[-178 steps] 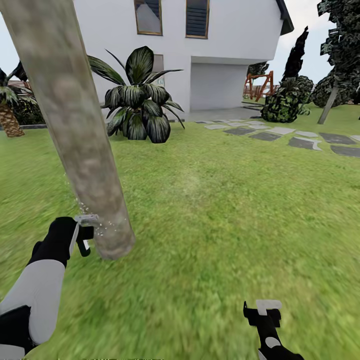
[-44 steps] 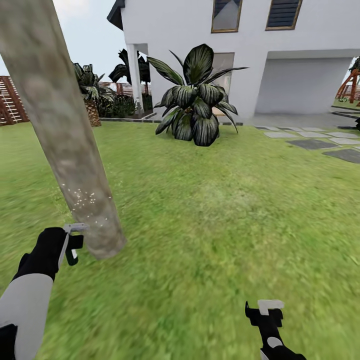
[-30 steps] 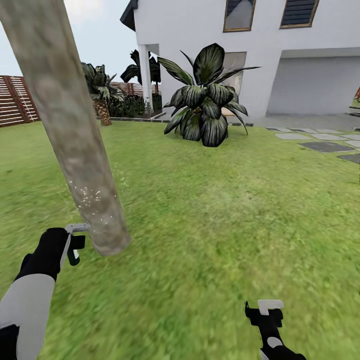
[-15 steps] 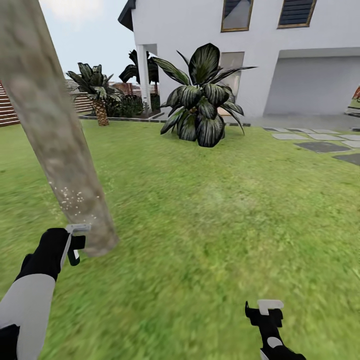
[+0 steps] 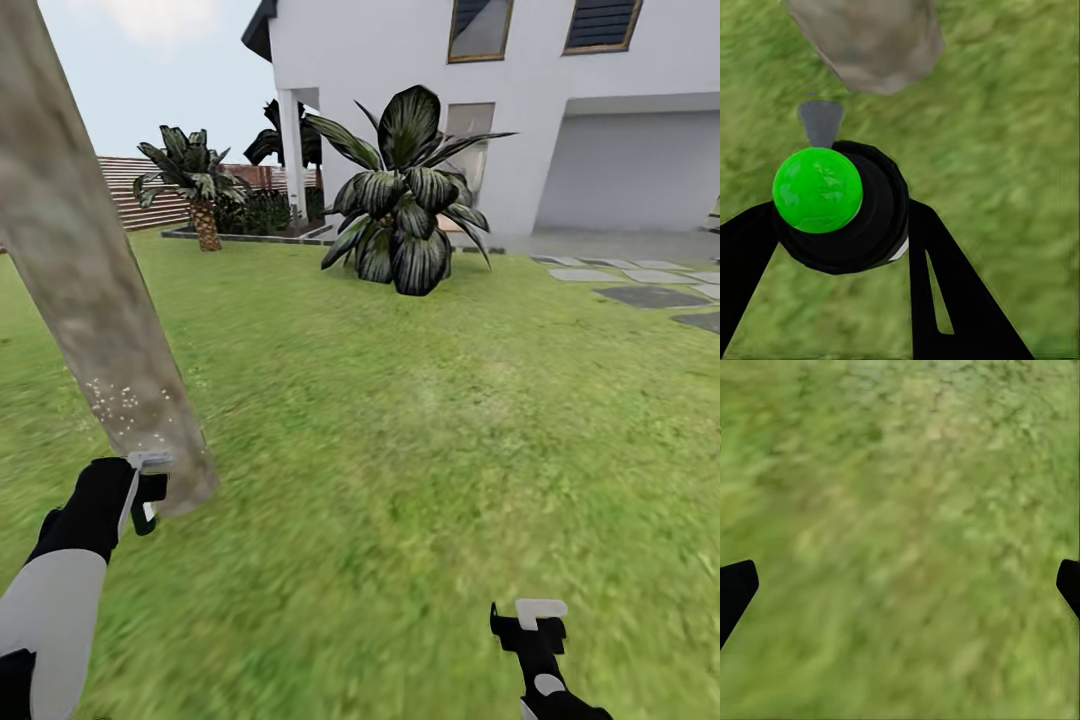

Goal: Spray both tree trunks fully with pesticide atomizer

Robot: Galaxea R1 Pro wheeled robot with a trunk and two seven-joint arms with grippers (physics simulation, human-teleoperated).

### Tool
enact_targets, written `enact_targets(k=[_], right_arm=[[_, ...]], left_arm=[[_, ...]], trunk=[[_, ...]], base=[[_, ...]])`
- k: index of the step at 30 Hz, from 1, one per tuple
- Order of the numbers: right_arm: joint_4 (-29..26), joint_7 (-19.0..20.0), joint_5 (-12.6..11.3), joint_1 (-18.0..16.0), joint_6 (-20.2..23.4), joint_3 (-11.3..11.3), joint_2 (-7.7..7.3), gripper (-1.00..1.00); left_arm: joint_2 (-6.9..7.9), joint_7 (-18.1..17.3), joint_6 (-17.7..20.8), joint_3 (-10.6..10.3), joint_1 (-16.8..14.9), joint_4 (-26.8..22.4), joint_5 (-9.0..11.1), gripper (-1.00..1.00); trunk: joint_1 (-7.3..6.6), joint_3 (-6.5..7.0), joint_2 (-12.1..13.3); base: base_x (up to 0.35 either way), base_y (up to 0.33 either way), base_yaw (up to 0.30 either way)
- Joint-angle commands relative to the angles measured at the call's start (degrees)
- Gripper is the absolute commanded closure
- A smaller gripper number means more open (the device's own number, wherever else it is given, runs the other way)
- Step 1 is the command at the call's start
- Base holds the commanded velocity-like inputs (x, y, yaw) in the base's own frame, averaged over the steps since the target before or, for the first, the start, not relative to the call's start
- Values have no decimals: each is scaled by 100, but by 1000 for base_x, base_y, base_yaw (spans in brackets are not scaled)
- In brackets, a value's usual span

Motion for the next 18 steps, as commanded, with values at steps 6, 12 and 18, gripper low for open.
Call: enact_targets(k=[6,12,18], right_arm=[[4,-25,59,-2,-8,-23,1,-100],[4,-24,59,-2,-8,-23,1,-100],[4,-25,59,-2,-8,-23,-8,-100]], left_arm=[[22,-39,1,223,85,174,-77,100],[29,-38,-8,225,153,174,-87,100],[-42,279,-17,191,154,181,-77,100]], trunk=[[0,-5,-2],[0,-5,-2],[0,-5,-2]], base=[[219,-196,272],[238,-177,197],[157,-235,9]])
